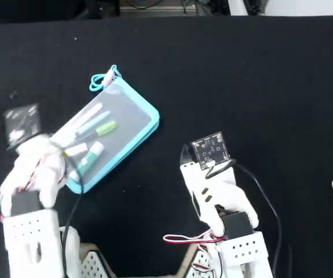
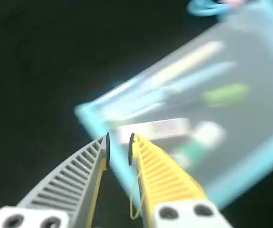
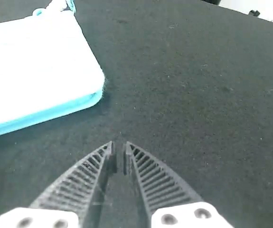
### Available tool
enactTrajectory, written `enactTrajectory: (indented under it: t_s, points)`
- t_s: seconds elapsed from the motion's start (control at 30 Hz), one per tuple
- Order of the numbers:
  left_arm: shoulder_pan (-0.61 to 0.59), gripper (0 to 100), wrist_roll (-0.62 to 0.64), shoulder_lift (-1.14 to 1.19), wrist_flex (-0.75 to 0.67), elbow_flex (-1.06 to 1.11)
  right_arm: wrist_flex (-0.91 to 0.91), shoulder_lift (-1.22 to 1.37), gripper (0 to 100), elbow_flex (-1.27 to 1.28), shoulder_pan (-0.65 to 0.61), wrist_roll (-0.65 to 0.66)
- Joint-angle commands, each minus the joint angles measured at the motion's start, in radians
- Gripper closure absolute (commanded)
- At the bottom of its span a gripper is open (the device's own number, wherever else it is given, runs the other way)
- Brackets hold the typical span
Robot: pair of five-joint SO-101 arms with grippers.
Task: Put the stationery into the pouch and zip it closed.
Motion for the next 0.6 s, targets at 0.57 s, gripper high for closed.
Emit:
enactTrajectory:
  t_s: [0.57]
  points:
    - [-0.2, 90, -0.192, -0.522, 0.002, 0.444, -0.025, -0.021, 96.7, -0.008, -0.008, -0.005]
